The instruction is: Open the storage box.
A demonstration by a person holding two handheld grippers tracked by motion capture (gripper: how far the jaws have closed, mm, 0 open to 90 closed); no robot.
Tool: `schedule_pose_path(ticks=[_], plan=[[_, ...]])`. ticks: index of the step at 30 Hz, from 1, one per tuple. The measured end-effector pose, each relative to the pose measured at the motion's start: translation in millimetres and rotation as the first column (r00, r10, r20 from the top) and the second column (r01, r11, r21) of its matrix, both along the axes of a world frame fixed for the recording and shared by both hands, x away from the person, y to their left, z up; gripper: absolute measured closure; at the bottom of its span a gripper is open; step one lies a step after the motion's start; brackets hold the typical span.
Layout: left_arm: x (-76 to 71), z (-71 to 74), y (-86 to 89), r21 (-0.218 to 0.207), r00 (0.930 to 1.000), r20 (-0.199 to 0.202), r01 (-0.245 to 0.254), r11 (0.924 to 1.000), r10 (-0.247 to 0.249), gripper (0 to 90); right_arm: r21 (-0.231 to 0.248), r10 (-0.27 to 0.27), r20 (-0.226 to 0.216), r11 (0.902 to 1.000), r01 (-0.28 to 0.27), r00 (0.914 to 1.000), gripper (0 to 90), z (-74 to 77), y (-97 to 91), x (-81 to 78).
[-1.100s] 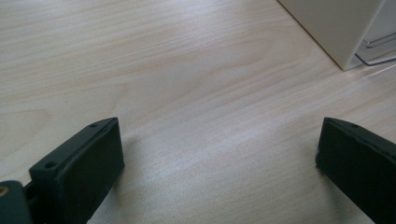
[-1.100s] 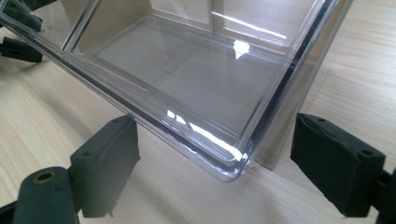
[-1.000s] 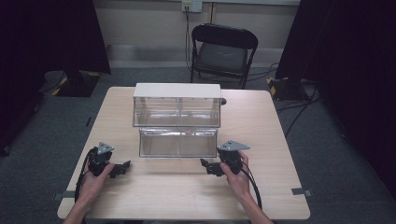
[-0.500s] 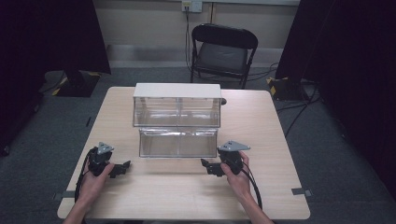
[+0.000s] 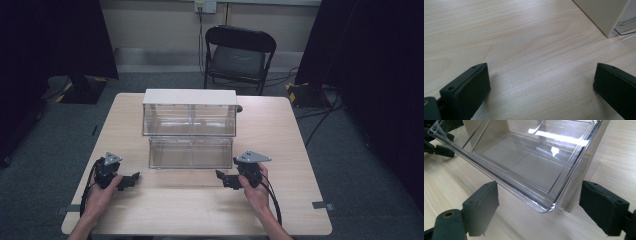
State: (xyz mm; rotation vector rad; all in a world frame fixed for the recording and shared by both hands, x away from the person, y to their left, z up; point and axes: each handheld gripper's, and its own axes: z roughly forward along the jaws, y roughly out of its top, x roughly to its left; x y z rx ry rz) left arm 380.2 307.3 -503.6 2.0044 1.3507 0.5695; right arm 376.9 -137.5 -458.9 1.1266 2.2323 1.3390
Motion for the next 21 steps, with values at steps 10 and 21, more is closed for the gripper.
schedule_pose_path(ticks=[10, 21], plan=[[0.0, -0.1, -0.1, 0.000, 1.0000, 0.000, 0.000, 1.0000, 0.000, 0.3, 0.010, 0.013, 0.010, 0.9999, -0.013, 0.9999, 15.3, 2.6, -1.1, -0.8], [0.0, 0.0, 0.0, 0.000, 1.0000, 0.000, 0.000, 1.0000, 0.000, 0.4, 0.015, 0.015, 0.016, 0.9998, -0.015, 0.9998, 15.1, 6.1, -1.2, -1.7]])
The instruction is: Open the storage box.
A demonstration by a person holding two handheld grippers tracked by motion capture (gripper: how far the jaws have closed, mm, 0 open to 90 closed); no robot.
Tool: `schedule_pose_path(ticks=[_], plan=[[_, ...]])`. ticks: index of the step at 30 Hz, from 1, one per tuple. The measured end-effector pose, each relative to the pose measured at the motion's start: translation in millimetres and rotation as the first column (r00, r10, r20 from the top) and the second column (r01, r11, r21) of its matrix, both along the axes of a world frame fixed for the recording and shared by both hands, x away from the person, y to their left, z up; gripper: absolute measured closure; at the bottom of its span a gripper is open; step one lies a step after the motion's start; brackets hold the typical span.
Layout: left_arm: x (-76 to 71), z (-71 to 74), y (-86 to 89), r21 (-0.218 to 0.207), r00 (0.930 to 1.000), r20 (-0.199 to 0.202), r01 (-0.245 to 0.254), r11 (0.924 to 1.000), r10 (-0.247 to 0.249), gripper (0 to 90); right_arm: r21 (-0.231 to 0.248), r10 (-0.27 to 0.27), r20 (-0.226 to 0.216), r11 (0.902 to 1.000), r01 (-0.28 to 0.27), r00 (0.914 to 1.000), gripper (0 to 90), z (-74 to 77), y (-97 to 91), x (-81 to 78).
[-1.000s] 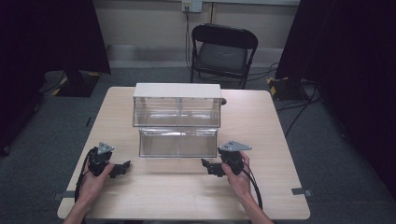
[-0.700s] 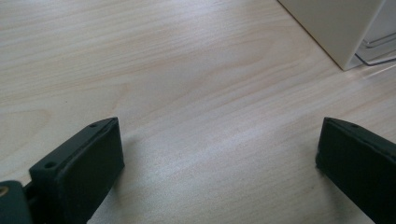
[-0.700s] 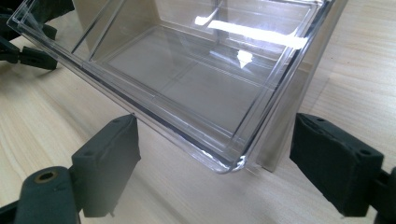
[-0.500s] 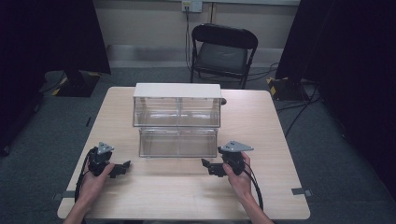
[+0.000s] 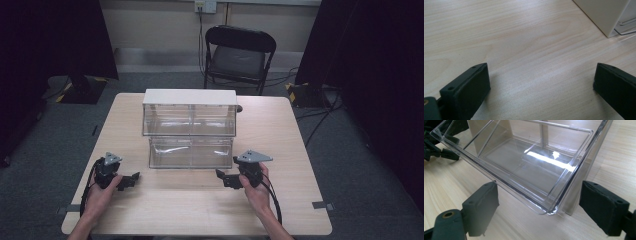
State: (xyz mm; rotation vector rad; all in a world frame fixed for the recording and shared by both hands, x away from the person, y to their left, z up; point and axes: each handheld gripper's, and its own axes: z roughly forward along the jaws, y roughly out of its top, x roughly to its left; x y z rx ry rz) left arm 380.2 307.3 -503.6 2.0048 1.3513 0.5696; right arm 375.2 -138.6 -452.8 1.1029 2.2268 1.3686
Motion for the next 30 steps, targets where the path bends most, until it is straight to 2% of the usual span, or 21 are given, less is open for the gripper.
schedule_pose_path(ticks=[16, 21, 30], plan=[[0.0, 0.0, 0.1, 0.000, 1.0000, 0.000, 0.001, 1.0000, -0.001, 0.3, 0.013, 0.009, 0.011, 0.9999, -0.009, 0.9999, 15.1, 7.4, -0.5, -1.3], [0.0, -0.1, 0.0, 0.000, 1.0000, 0.000, 0.000, 1.0000, 0.000, 0.3, 0.010, -0.010, 0.013, 0.9999, 0.010, 0.9999, 15.2, 8.2, -0.1, -1.1], [0.0, 0.0, 0.0, 0.000, 1.0000, 0.000, 0.000, 1.0000, 0.000, 0.3, 0.018, -0.006, 0.018, 0.9998, 0.006, 0.9998, 15.2, 11.2, -1.7, -0.9]])
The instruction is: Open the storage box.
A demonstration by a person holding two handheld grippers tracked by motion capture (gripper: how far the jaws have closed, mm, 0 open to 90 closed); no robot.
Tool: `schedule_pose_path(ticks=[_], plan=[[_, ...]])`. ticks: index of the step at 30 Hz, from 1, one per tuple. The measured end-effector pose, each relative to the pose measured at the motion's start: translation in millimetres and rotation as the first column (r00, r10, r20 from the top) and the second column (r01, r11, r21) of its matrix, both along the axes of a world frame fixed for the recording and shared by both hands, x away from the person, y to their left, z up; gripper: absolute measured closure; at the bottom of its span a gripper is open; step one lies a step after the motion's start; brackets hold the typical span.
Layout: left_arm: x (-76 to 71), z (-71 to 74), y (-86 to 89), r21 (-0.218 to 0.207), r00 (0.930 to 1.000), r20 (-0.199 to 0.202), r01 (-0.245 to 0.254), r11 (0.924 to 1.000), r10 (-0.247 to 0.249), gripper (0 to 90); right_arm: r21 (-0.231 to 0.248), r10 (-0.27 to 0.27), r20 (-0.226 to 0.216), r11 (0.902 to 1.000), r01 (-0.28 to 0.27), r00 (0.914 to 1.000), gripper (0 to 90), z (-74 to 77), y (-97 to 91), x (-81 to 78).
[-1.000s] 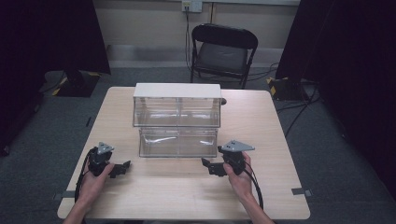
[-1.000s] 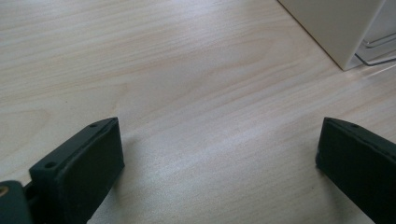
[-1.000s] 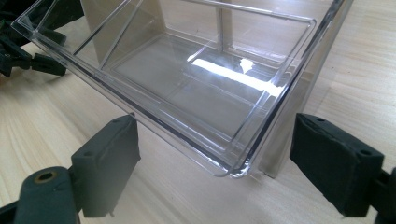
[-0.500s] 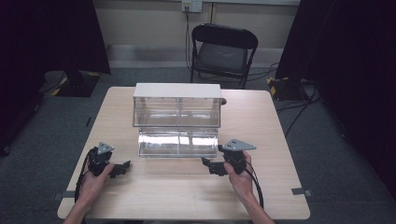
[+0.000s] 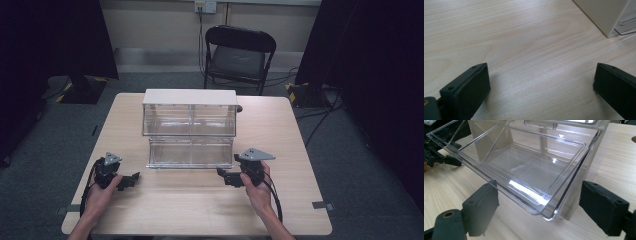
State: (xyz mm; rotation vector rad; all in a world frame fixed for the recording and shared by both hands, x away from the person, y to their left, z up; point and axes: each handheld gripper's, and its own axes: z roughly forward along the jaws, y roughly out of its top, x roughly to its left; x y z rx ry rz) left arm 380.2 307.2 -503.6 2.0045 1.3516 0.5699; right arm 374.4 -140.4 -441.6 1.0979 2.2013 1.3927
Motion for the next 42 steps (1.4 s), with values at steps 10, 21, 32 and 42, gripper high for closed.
schedule_pose_path(ticks=[10, 21, 32, 42], plan=[[0.0, 0.0, 0.1, -0.001, 1.0000, 0.000, 0.001, 1.0000, -0.001, 0.3, 0.010, -0.005, 0.007, 0.9999, 0.005, 1.0000, 15.1, 3.9, 0.0, 0.2], [0.0, 0.0, 0.1, -0.001, 1.0000, 0.000, 0.001, 1.0000, -0.001, 0.3, 0.039, 0.002, 0.019, 0.9992, -0.003, 0.9998, 14.6, 9.8, -1.4, 1.2], [0.0, 0.0, 0.1, -0.001, 1.0000, 0.000, 0.001, 1.0000, -0.001, 0.3, 0.060, 0.005, 0.029, 0.9982, -0.006, 0.9996, 14.1, 16.1, -2.3, 2.7], [0.0, -0.1, 0.0, -0.001, 1.0000, 0.000, 0.000, 1.0000, 0.000, 0.3, 0.061, -0.006, 0.033, 0.9981, 0.004, 0.9994, 14.4, 17.2, -2.1, 5.1]])
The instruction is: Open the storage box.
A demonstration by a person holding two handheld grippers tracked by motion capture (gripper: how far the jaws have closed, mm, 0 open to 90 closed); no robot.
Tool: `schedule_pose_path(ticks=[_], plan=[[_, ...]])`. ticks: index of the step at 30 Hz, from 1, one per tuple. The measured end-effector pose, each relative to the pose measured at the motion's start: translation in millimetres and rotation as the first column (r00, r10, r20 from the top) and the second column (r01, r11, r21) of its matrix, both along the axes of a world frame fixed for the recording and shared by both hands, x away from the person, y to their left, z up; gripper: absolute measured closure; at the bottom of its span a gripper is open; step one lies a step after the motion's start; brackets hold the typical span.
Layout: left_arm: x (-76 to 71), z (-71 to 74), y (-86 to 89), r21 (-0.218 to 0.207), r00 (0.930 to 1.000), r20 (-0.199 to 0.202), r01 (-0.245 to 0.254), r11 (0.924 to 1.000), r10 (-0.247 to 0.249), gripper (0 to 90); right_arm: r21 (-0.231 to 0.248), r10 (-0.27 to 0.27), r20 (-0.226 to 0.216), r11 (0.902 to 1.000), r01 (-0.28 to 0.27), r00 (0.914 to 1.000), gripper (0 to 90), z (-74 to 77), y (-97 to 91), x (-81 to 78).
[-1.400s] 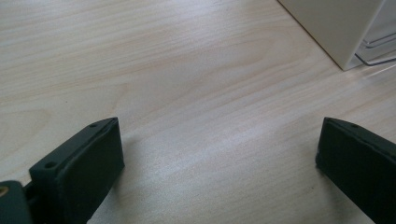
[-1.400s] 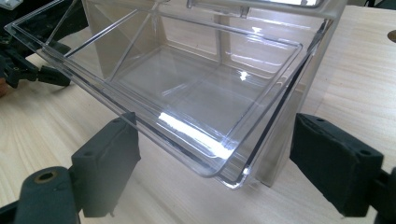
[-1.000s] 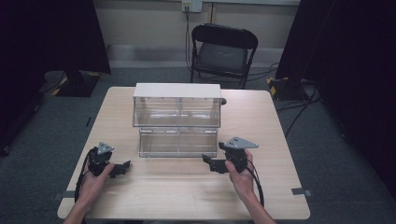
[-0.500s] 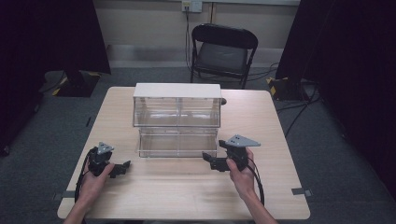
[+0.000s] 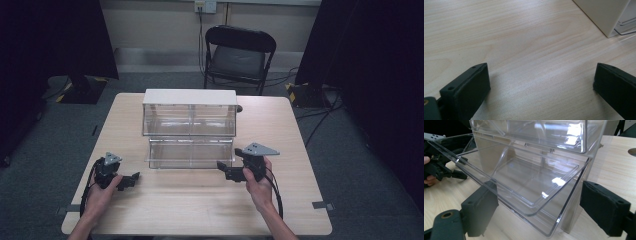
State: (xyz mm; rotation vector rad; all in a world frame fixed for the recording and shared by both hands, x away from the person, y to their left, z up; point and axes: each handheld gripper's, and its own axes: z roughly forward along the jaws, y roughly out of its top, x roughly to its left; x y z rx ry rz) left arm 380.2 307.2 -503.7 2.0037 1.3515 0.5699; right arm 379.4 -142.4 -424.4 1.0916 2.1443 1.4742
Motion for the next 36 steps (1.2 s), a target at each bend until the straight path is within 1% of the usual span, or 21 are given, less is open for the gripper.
schedule_pose_path(ticks=[1, 6, 11, 16, 21, 23, 28, 29, 36], plan=[[0.0, 0.1, 0.1, 0.000, 1.0000, 0.000, 0.001, 1.0000, -0.001, 0.4, 0.005, -0.009, -0.001, 1.0000, 0.009, 1.0000, 14.4, 0.7, 0.7, 1.1], [0.0, 0.0, 0.0, 0.000, 1.0000, 0.000, 0.001, 1.0000, -0.001, 0.3, 0.004, -0.004, -0.004, 1.0000, 0.004, 1.0000, 14.4, 1.3, 2.9, 4.2], [0.0, 0.1, 0.1, 0.000, 1.0000, 0.000, 0.001, 1.0000, -0.001, 0.4, 0.005, -0.011, -0.008, 0.9999, 0.011, 0.9999, 14.4, 0.9, 4.6, 8.2], [0.0, 0.0, 0.0, 0.000, 1.0000, 0.000, 0.001, 1.0000, -0.001, 0.4, -0.006, -0.018, -0.008, 0.9998, 0.018, 0.9998, 14.3, 0.7, 6.1, 13.0], [0.0, 0.1, 0.1, 0.000, 1.0000, 0.000, 0.001, 1.0000, -0.001, 0.3, -0.002, -0.028, -0.005, 0.9996, 0.028, 0.9996, 14.3, 1.7, 5.4, 14.8], [0.0, 0.1, 0.1, 0.000, 1.0000, 0.000, 0.001, 1.0000, -0.001, 0.3, 0.007, -0.031, -0.008, 0.9995, 0.031, 0.9995, 14.3, 2.2, 5.4, 15.7], [0.0, 0.1, 0.1, 0.000, 1.0000, 0.000, 0.001, 1.0000, -0.001, 0.3, 0.012, -0.038, 0.003, 0.9992, 0.038, 0.9993, 14.2, 4.1, 6.8, 19.1], [0.0, 0.1, 0.0, 0.000, 1.0000, 0.000, 0.000, 1.0000, 0.000, 0.3, 0.022, -0.043, 0.004, 0.9988, 0.043, 0.9991, 14.3, 4.4, 7.3, 20.1], [0.0, 0.0, 0.0, 0.001, 1.0000, 0.000, 0.001, 1.0000, -0.001, 0.3, 0.019, -0.049, 0.003, 0.9986, 0.049, 0.9988, 14.2, 2.2, 9.0, 24.0]])
